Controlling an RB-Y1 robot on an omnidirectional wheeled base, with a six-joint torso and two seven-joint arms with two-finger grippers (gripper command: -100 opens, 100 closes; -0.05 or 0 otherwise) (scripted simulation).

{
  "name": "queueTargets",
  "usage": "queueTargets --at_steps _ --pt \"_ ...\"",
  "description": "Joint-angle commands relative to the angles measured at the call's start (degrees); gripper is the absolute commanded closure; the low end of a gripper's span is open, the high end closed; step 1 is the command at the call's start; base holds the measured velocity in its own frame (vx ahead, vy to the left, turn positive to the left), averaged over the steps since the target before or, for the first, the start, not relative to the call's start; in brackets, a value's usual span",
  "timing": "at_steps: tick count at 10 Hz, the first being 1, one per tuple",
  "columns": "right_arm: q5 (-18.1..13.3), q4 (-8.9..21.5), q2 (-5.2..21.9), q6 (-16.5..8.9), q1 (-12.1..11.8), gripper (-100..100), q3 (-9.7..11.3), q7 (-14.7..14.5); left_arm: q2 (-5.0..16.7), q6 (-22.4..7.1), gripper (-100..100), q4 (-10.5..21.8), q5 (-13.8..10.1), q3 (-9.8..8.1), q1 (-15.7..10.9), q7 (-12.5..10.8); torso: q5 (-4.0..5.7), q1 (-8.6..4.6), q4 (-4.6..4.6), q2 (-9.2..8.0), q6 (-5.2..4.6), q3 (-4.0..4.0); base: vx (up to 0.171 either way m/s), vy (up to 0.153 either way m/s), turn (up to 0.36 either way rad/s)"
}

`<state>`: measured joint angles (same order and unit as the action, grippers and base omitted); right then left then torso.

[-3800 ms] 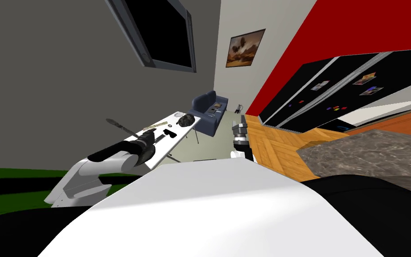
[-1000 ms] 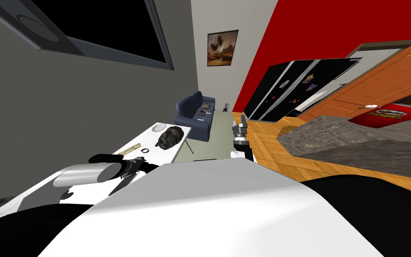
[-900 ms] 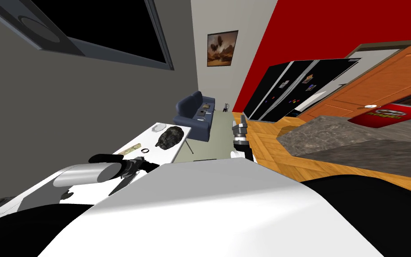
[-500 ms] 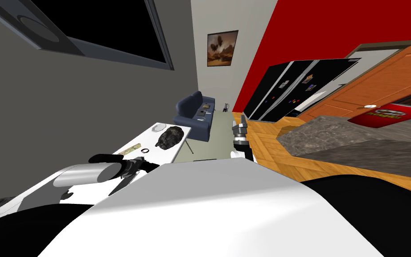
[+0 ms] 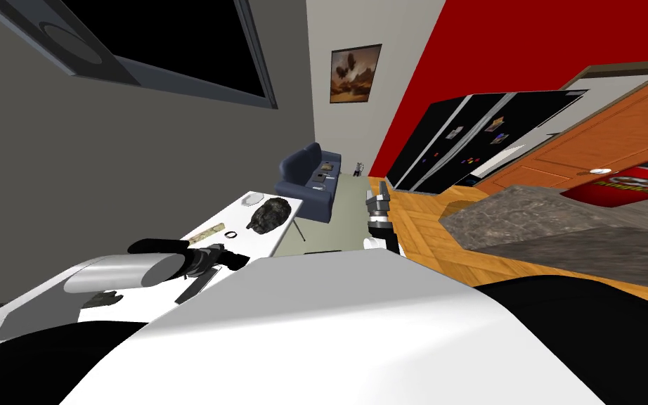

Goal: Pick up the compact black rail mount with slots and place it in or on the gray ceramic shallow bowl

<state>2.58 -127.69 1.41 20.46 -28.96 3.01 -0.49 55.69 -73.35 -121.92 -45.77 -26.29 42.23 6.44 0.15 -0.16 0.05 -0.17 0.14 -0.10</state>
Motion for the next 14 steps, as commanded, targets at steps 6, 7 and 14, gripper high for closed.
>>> queueTargets --at_steps 6,7,14 --pt "0.0 0.0 0.0 0.0 0.0 0 0.0 0.0 7.0 -1.2 100 -1.8 0.3 -5.60 -2.0 -2.2 0.00 -0.10 0.07 -0.28 0.01 -0.18 -0.130 -0.009 0.065" --pt "0.0 0.0 0.0 0.0 0.0 0 0.0 0.0 8.1 -1.7 100 -2.0 0.1 -6.14 -2.0 -2.6 0.02 -0.09 0.05 -0.21 0.03 -0.14 -0.071 -0.002 0.046" --pt "0.0 0.0 0.0 0.0 0.0 0 0.0 0.0 15.8 -6.5 100 -4.9 -3.8 -11.69 -2.0 -4.1 0.09 -0.16 0.04 -0.35 0.07 -0.19 -0.092 0.005 0.072"
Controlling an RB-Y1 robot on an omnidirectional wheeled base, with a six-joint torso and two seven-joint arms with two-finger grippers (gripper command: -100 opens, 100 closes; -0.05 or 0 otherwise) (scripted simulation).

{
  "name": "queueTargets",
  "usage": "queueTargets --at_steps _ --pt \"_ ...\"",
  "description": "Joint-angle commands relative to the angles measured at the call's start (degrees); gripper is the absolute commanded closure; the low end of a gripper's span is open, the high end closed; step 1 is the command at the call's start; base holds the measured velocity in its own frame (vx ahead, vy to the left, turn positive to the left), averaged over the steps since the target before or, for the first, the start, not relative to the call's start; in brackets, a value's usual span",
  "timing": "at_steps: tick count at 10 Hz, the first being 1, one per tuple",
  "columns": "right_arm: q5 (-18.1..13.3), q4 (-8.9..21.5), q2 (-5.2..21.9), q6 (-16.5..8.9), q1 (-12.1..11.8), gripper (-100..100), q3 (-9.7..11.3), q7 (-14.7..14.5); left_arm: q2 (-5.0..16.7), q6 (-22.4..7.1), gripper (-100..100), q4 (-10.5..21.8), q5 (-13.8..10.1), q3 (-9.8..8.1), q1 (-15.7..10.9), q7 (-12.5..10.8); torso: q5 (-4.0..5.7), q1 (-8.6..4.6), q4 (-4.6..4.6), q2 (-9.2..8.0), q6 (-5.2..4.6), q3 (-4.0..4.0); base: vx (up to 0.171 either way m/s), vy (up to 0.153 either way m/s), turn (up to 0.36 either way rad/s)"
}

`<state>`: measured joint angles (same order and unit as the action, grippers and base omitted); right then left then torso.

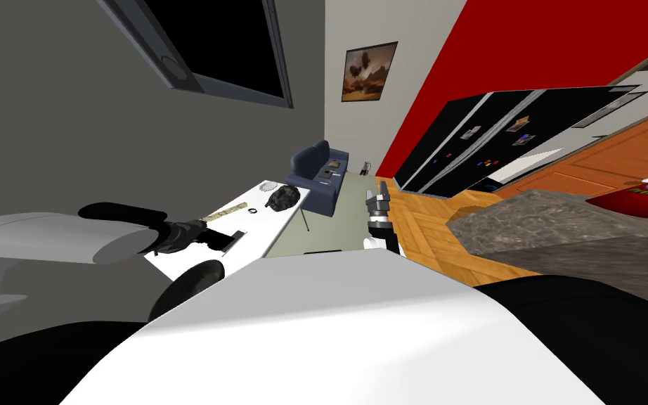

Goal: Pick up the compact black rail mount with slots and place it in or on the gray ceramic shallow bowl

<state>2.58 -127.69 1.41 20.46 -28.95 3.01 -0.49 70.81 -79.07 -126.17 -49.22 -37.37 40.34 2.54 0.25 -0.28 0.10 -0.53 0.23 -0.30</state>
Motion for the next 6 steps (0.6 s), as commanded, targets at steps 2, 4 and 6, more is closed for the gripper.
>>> queueTargets --at_steps 2,4,6 --pt "0.0 0.0 0.0 0.0 0.0 0 0.0 0.0 2.5 -2.9 100 -2.6 -2.4 -3.46 -0.2 0.5 0.01 -0.02 -0.01 0.03 -0.01 0.02 -0.123 0.036 0.098" --pt "0.0 0.0 0.0 0.0 0.0 0 0.0 0.0 2.7 -5.0 100 -4.1 -5.0 -5.12 0.5 0.9 0.01 -0.01 -0.03 0.01 -0.04 0.02 -0.105 0.044 0.044" --pt "0.0 0.0 0.0 0.0 0.0 0 0.0 0.0 1.6 -6.8 100 -5.3 -7.8 -6.42 1.5 0.9 0.00 -0.01 -0.10 0.29 -0.07 0.19 -0.050 0.047 -0.008"
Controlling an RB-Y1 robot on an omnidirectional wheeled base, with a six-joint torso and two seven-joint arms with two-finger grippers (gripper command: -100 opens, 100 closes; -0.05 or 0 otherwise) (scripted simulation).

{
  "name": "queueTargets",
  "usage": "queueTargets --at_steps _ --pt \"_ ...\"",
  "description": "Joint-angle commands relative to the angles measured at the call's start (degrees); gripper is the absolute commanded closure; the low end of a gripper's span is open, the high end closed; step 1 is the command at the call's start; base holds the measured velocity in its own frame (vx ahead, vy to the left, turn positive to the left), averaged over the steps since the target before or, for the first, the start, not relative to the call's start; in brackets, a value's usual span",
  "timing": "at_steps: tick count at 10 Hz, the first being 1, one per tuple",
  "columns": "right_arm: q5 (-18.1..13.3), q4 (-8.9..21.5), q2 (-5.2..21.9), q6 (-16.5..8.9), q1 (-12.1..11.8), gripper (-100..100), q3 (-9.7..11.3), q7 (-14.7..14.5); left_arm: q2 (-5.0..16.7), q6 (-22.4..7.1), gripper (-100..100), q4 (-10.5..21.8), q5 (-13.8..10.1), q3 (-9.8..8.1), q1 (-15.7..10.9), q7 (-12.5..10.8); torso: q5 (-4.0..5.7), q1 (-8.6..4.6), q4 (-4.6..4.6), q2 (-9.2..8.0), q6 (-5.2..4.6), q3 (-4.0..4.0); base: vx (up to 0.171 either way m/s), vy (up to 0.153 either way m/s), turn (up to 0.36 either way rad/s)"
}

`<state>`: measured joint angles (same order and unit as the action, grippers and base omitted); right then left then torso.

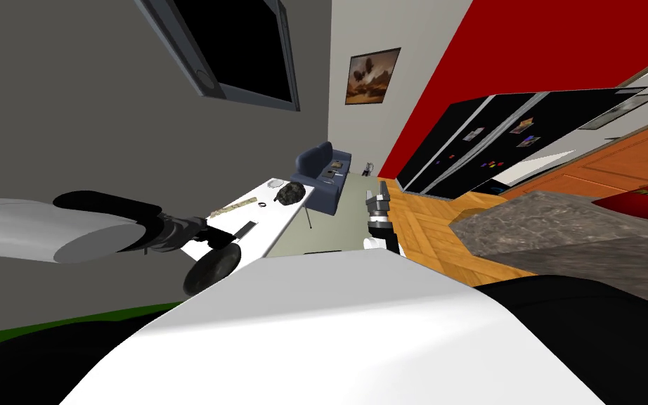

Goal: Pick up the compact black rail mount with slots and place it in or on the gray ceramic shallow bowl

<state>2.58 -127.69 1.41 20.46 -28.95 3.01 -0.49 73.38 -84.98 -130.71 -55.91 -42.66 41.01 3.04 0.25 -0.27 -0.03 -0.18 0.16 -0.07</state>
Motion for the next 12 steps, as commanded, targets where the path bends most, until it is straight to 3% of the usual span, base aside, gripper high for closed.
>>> queueTargets --at_steps 1,8,9,10,12 --pt "0.0 0.0 0.0 0.0 0.0 0 0.0 0.0 -1.5 -1.6 100 -1.2 -2.2 -1.57 1.2 0.4 0.00 0.00 0.00 0.00 0.00 0.00 -0.043 0.053 -0.033" --pt "0.0 0.0 0.0 0.0 0.0 0 0.0 0.0 -7.5 -6.1 100 -3.9 -10.5 -4.27 4.4 -0.3 0.06 0.00 0.02 0.06 0.01 0.02 -0.045 0.062 -0.042" --pt "0.0 0.0 0.0 0.0 0.0 0 0.0 0.0 -7.0 -5.6 100 -3.6 -9.7 -4.05 4.2 -0.1 0.07 -0.03 0.03 0.08 0.00 0.02 -0.018 0.022 -0.007" --pt "0.0 0.0 0.0 0.0 0.0 0 0.0 0.0 -7.0 -5.8 -100 -3.6 -9.9 -4.04 4.2 -0.1 0.12 -0.14 0.03 0.15 -0.02 0.06 0.000 0.000 0.000" --pt "0.0 0.0 0.0 0.0 0.0 0 0.0 0.0 -7.0 -5.8 -100 -3.6 -9.8 -4.03 4.2 -0.1 0.15 -0.25 0.00 0.24 -0.02 0.11 0.000 0.000 0.000"
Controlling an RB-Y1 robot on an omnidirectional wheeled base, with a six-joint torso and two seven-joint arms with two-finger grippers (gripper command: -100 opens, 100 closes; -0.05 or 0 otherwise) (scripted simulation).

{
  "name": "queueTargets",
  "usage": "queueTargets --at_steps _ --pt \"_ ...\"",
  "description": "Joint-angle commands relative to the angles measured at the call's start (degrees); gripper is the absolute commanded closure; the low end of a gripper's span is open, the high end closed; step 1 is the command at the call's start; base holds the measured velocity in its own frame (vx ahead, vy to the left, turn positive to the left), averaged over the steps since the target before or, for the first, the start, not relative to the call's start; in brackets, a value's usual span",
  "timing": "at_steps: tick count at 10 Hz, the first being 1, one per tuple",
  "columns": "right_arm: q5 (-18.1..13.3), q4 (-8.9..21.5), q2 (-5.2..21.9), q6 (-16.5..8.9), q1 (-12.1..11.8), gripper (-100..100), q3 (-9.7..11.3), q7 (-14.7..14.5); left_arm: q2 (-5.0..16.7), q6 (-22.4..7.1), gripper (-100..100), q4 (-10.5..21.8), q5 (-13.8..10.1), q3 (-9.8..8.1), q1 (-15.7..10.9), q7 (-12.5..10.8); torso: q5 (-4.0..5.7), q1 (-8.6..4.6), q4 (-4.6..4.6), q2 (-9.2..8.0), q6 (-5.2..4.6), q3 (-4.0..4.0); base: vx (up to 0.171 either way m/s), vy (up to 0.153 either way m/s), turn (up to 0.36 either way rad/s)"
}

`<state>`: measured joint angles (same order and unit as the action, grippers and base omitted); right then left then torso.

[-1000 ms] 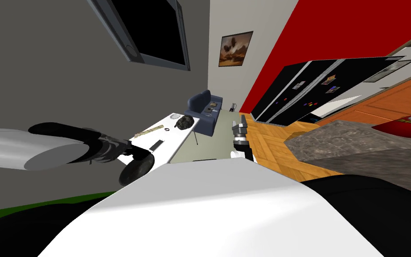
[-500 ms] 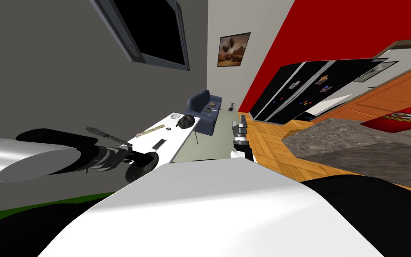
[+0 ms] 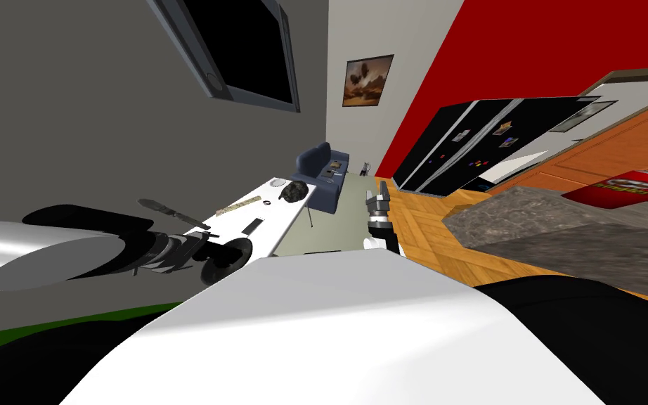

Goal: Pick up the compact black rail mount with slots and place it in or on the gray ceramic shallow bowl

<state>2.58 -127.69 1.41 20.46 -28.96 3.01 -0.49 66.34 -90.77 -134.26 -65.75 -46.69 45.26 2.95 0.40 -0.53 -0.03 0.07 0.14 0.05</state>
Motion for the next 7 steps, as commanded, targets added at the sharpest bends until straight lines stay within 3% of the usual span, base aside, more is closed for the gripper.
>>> queueTargets --at_steps 1,2,3,4,7 --pt "0.0 0.0 0.0 0.0 0.0 0 0.0 0.0 0.0 0.0 -100 0.0 0.0 0.00 0.0 0.0 0.00 0.00 0.00 0.00 0.00 0.00 0.000 0.000 0.000" --pt "0.0 0.0 0.0 0.0 0.0 0 0.0 0.0 0.0 0.0 -100 0.0 0.0 0.00 0.0 0.0 0.00 0.00 0.00 0.01 0.00 0.00 0.000 0.000 0.000" --pt "0.0 0.0 0.0 0.0 0.0 0 0.0 0.0 0.0 0.0 0 0.0 0.0 0.00 0.0 0.0 0.00 -0.01 0.00 0.01 0.00 0.01 0.000 0.000 0.000" --pt "0.0 0.0 0.0 0.0 0.0 0 0.0 0.0 0.7 -1.4 -100 -0.9 -2.1 -1.92 -0.2 -0.7 0.00 -0.01 0.00 0.01 0.00 0.01 0.017 0.027 0.061" --pt "0.0 0.0 0.0 0.0 0.0 0 0.0 0.0 2.2 -4.3 -100 -2.8 -6.3 -5.76 -0.7 -2.1 -0.03 0.16 -0.02 0.11 0.01 0.06 0.029 0.047 0.063"
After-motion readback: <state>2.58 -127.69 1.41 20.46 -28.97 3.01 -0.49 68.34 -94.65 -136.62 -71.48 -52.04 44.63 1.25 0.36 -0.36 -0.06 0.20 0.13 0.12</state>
